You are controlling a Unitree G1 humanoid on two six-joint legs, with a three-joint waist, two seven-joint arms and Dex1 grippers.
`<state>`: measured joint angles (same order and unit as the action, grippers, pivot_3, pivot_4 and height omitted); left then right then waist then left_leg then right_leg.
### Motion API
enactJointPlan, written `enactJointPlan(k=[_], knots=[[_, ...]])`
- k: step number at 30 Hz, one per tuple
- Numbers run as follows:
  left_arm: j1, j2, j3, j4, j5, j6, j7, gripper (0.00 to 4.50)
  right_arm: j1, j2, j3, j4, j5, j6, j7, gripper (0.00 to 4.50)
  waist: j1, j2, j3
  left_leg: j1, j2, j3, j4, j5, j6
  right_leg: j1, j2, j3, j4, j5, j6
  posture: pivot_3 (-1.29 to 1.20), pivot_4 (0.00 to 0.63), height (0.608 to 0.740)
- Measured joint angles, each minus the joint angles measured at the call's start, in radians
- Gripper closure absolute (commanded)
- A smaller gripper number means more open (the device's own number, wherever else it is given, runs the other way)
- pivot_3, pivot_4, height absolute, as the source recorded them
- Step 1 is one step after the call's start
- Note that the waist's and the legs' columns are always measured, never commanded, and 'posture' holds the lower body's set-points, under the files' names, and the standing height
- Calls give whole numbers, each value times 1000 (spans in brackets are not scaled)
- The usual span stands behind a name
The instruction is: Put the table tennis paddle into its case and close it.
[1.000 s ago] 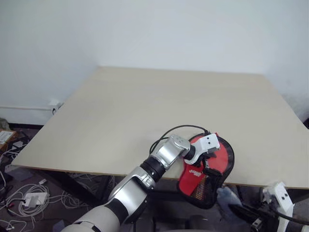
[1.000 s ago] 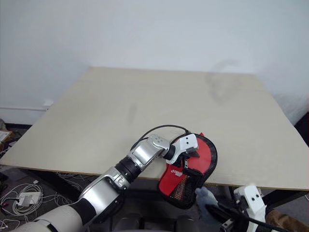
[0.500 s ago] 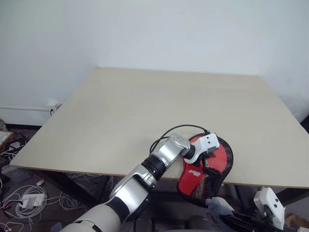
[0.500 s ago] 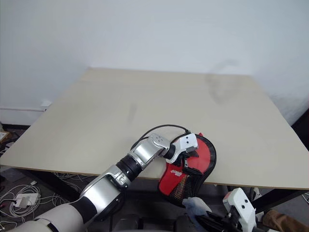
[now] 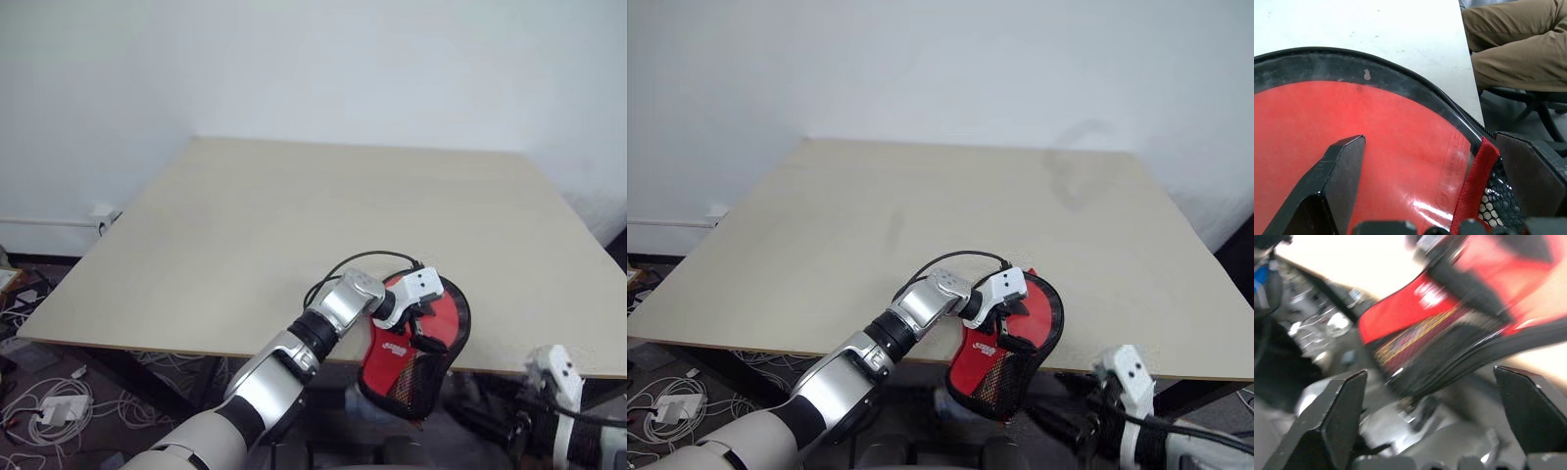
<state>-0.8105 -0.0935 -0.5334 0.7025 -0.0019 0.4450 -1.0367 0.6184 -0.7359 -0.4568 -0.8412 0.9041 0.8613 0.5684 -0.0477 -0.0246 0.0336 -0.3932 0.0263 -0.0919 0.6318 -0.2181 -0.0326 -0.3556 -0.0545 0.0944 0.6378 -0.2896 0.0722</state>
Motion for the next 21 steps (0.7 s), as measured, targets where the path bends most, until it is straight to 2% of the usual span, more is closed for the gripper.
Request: enactJointPlan(k=[7,11,13,16,19,21], knots=[[-2,-2,108,59,-33,-24,24,0,-238,-7,-32,139,-10,11,-117,14,-2,2,2,-1,-1,1,-1,0,0,-2,1,0,0,0,0,0,0,740],[-34,17,197,116,-69,-37,23,0,-390,33,-25,246,-100,-30,-217,14,0,10,9,-3,-2,2,-1,0,1,-5,2,1,1,0,0,0,0,740],[-51,38,235,145,-90,-43,15,0,-442,45,6,292,-170,-51,-263,14,0,11,10,-5,-3,2,-3,3,5,-8,2,1,2,0,1,0,0,740],[-103,84,294,200,-96,-76,19,0,-520,65,58,342,-231,-53,-313,14,1,18,11,-20,-3,2,-4,6,9,-21,4,3,4,2,4,0,0,740],[-139,147,349,257,-94,-156,43,0,-550,66,145,362,-333,-88,-326,14,4,19,13,-21,-4,1,-5,6,9,-21,5,4,4,2,4,0,0,740],[-151,211,367,269,-87,-238,42,0,-551,69,182,358,-349,-102,-298,14,5,19,14,-21,-4,1,-5,6,9,-20,5,4,4,1,5,0,0,740]])
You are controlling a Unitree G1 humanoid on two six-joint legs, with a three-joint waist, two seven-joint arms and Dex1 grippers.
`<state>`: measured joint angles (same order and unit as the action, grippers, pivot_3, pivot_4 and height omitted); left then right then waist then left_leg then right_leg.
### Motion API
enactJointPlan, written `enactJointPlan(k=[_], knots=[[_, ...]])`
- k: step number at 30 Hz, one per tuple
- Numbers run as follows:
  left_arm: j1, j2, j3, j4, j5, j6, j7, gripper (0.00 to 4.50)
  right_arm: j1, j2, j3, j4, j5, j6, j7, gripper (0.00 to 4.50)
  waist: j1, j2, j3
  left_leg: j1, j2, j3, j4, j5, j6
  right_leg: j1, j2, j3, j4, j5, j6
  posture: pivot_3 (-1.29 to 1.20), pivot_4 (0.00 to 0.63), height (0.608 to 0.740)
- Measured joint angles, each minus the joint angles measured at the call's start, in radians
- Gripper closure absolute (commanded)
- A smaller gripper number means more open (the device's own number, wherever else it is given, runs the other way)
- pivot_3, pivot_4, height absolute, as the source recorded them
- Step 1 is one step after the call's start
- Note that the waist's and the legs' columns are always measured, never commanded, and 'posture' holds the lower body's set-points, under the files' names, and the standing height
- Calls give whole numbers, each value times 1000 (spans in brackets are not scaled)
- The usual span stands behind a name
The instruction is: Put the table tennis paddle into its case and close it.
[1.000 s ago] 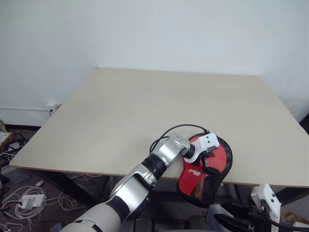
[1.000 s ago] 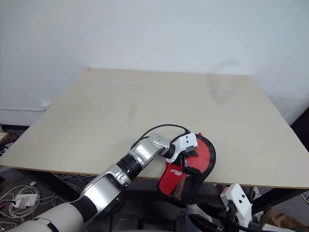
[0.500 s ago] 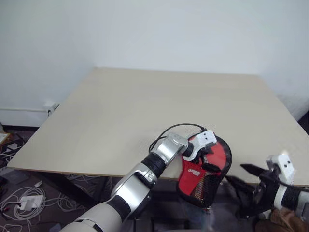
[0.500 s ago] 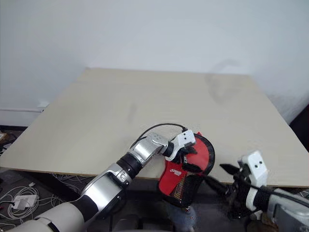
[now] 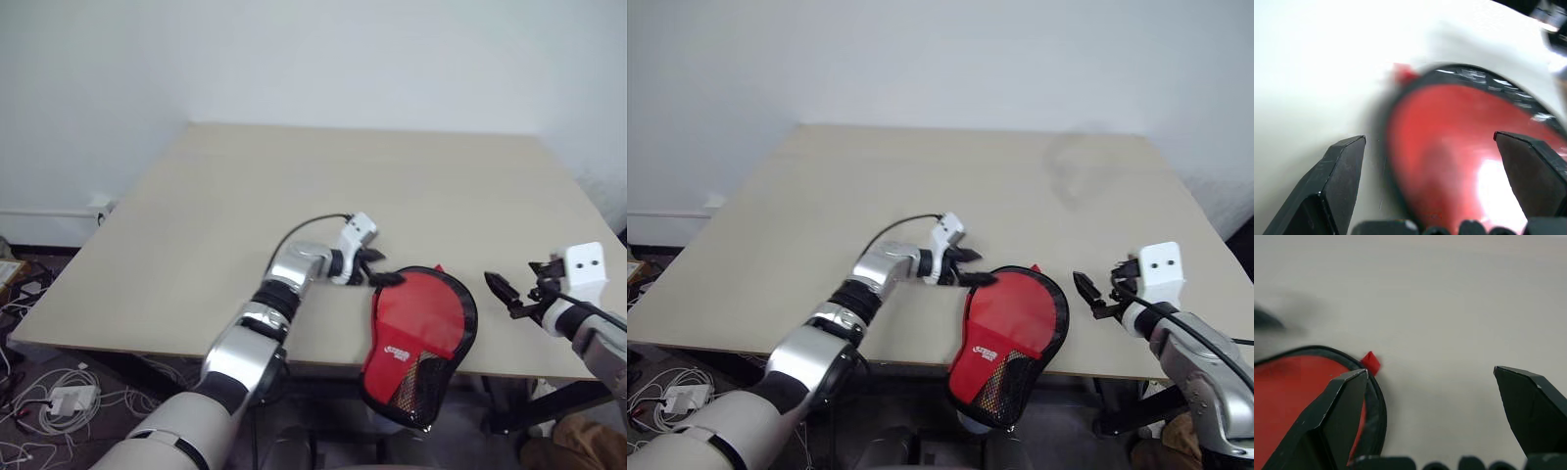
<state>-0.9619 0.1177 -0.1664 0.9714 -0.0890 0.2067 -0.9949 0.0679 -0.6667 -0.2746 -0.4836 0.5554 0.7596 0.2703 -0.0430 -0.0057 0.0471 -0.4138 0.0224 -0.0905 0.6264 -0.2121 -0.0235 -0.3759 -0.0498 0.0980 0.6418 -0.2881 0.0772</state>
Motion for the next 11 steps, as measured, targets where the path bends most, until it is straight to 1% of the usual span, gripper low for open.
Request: enactJointPlan(k=[2,4,6,8,9,11], knots=[[-3,44,17,10,1,-42,-17,0,9,5,1,-16,26,-9,57,14,4,0,0,0,-1,0,0,0,0,1,0,0,0,0,0,0,0,740],[-3,97,30,16,-1,-73,-60,0,26,2,-11,-59,85,-23,153,14,8,-1,3,0,-1,-1,1,0,0,1,0,0,0,0,0,0,0,740],[10,169,30,6,-1,-90,-134,0,67,-41,-42,-94,153,-35,280,14,9,-1,5,1,0,0,1,0,0,2,0,0,0,0,0,0,0,740],[33,248,30,2,3,-96,-185,0,98,-71,-74,-103,196,-39,367,14,7,-3,6,2,0,-1,2,0,0,3,0,-1,1,0,0,0,0,740],[50,282,28,2,16,-102,-198,0,100,-76,-86,-102,211,-39,395,14,5,-3,6,3,0,0,3,0,0,3,0,-1,1,0,-1,0,0,740],[78,319,23,3,40,-104,-205,0,91,-77,-93,-95,222,-40,422,14,6,-4,7,3,0,0,4,1,1,4,0,-1,2,1,-2,0,0,740]])
